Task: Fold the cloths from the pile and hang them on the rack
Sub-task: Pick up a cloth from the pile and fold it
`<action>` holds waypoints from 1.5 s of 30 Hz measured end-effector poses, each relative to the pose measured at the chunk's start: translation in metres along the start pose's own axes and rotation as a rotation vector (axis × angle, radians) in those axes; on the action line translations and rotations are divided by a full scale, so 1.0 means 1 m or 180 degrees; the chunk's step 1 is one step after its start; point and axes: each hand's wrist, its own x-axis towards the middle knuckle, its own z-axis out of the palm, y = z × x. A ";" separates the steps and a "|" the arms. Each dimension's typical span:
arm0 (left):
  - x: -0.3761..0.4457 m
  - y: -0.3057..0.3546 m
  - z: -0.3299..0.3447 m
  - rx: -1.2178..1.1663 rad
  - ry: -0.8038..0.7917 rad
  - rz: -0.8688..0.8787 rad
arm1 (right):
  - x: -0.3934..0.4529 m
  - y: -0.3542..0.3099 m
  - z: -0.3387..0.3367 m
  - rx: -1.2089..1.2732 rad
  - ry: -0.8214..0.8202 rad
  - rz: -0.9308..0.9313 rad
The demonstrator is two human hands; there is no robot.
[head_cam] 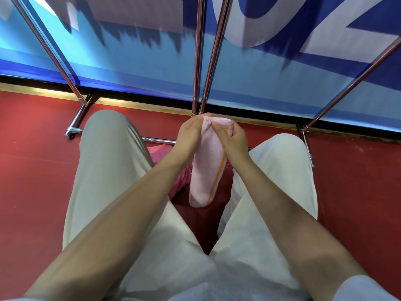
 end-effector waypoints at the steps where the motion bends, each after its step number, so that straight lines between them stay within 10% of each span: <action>1: -0.002 0.001 0.002 0.0061 -0.0017 0.0019 | 0.000 0.000 0.000 -0.0001 0.0073 -0.0015; 20: 0.001 0.013 -0.012 -0.0288 0.0803 0.0414 | -0.002 0.004 0.018 0.0517 -0.0568 0.0143; 45: 0.024 0.039 -0.078 -0.1426 0.1402 0.0071 | 0.003 0.057 0.063 -0.0680 -0.1487 0.0928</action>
